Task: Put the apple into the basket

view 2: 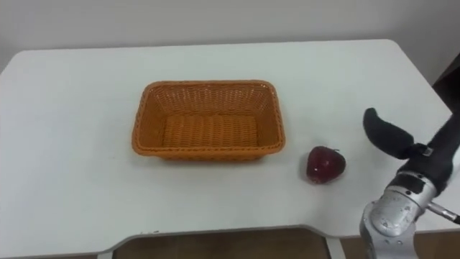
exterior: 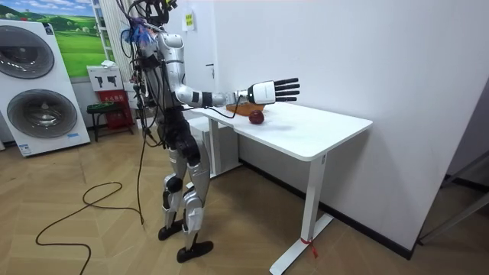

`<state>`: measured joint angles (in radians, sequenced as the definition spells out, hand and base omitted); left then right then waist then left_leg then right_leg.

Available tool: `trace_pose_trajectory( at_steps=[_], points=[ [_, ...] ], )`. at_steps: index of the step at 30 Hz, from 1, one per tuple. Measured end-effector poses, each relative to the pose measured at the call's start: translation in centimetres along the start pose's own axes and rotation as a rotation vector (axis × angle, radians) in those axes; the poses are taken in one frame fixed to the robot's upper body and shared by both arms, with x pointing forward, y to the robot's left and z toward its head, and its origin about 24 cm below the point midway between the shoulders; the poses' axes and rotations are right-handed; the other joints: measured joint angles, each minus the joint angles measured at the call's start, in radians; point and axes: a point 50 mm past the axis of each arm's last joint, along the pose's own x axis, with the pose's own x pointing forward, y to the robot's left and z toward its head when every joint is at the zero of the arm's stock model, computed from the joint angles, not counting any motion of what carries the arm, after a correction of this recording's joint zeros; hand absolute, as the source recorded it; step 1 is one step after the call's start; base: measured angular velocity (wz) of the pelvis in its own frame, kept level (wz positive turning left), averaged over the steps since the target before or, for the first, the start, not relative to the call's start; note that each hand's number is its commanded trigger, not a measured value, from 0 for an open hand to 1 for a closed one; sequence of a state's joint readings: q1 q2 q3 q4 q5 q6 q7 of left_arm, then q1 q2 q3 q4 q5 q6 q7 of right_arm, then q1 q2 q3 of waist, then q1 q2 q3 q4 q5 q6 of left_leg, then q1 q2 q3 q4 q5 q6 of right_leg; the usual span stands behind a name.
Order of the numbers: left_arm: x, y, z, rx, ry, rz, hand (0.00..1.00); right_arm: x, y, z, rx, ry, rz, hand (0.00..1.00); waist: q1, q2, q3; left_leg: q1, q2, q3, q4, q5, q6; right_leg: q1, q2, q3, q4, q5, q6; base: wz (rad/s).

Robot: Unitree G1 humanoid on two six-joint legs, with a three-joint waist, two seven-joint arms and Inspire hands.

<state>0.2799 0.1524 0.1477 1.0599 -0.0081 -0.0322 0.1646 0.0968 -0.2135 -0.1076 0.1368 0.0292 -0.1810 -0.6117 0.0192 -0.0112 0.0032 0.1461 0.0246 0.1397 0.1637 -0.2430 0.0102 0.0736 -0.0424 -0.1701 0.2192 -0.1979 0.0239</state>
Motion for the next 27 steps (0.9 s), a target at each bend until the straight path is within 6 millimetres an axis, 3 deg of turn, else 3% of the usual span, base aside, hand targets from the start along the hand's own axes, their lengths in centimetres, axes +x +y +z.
trace_pose_trajectory(
  at_steps=[5, 11, 22, 27],
  points=[
    [0.0, -0.3, 0.1, 0.029, -0.01, -0.016, 0.0, -0.9, 1.6, -1.2, -0.033, 0.048, 0.159, 0.0, 0.013, -0.001, 0.0023, 0.004, 0.0, -0.003, 0.0, 0.0, 0.0, 0.0, 0.0, 0.001, -0.001, 0.0, 0.0, 0.0],
    [-0.1, -0.2, -0.1, 0.029, -0.009, -0.015, 0.0, -2.0, 2.1, -2.1, -0.052, 0.082, 0.285, 0.0, 0.016, -0.005, 0.0039, 0.007, 0.0, -0.006, 0.0, 0.0, 0.0, 0.01, -0.001, 0.0, -0.003, 0.0, 0.0, 0.01],
    [-0.1, -0.2, -0.3, 0.032, -0.01, -0.014, 0.0, -2.1, 2.2, -2.1, -0.083, 0.067, 0.335, 0.0, 0.016, -0.008, 0.0031, 0.007, 0.0, -0.005, 0.003, 0.0, 0.0, 0.011, -0.001, -0.004, 0.0, 0.002, -0.001, 0.0],
    [-0.2, -0.1, -1.0, 0.037, 0.013, -0.013, 0.0, -2.5, 2.5, -2.3, -0.09, 0.074, 0.368, 0.0, 0.015, -0.007, -0.0013, 0.006, 0.0, -0.005, 0.003, 0.0, 0.0, 0.011, 0.0, -0.004, 0.0, 0.002, -0.001, 0.0]
  ],
)
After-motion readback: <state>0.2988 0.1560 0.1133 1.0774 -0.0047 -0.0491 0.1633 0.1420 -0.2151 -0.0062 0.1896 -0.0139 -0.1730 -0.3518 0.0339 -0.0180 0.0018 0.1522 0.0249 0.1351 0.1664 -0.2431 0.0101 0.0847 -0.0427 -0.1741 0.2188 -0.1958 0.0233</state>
